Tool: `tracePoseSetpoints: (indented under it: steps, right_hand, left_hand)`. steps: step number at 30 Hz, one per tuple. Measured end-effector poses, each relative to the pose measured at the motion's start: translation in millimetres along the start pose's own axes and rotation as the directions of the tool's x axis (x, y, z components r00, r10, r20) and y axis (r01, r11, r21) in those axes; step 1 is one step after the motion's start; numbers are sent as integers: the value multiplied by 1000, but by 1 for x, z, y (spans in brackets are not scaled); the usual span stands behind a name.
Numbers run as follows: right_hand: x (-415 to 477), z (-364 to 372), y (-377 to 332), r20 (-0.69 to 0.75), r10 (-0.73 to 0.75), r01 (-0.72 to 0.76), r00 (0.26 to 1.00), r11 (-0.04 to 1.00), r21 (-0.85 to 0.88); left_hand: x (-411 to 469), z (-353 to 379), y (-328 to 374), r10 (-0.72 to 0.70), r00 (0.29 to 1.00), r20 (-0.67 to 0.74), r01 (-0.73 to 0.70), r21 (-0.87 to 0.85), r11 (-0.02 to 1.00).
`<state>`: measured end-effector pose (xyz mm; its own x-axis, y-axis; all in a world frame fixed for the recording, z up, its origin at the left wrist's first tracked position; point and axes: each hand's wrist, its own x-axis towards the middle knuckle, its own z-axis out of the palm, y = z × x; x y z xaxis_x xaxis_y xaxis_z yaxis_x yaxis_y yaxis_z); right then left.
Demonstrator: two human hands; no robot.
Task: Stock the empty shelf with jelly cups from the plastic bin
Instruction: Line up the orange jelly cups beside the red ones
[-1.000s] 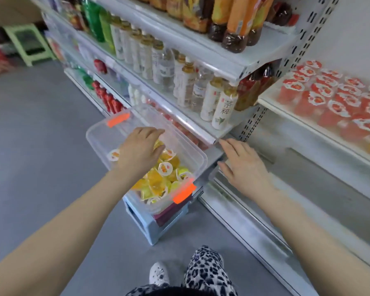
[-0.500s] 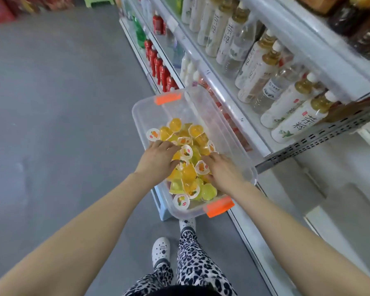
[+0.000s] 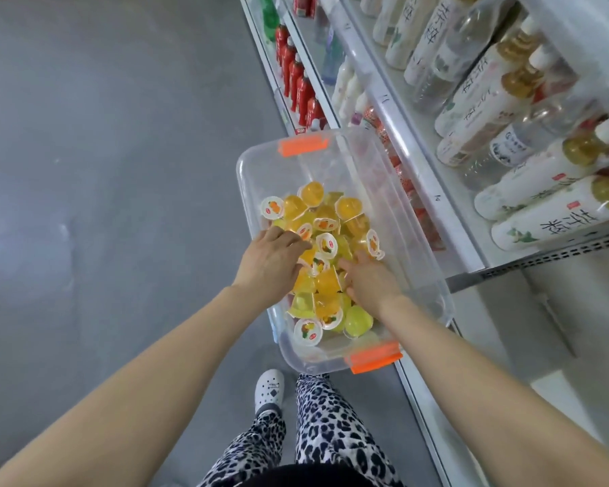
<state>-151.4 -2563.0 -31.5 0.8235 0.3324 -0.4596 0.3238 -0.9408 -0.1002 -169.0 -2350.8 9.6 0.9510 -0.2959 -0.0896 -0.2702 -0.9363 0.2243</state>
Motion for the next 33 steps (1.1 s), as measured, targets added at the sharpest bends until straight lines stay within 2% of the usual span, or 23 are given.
tracePoseSetpoints:
  steps: [5, 11, 15, 19, 22, 25, 29, 33]
  right_hand:
    - [-29, -25, 7, -152, 98, -80, 983, 989, 121]
    - [-72, -51, 28, -340, 119, -44, 933, 975, 219]
    - [-92, -57, 34, -439, 167, -50, 883, 963, 264]
    - [-107, -56, 35, -492, 220, -49, 842, 940, 338]
    - [-124, -56, 35, -514, 296, -75, 805, 911, 407]
    - [-143, -59, 35, -539, 370, -81, 757, 871, 484]
    - [-175, -62, 37, -573, 459, -114, 679, 837, 535]
    - [-215, -63, 44, -625, 519, -135, 583, 820, 556]
  left_hand:
    - [18, 3, 17, 32, 984, 176, -52, 111, 992]
    - [43, 35, 53, 95, 884, 457, -183, 152, 971]
    - [45, 51, 57, 89, 861, 500, -226, 222, 948]
    - [44, 57, 52, 87, 871, 484, -196, 180, 964]
    - [42, 51, 52, 61, 900, 433, -86, 38, 996]
    - [38, 33, 59, 53, 949, 310, -18, -113, 993]
    - [27, -5, 76, 127, 983, 134, -82, -302, 950]
    - [11, -41, 107, 235, 972, -13, -205, -541, 816]
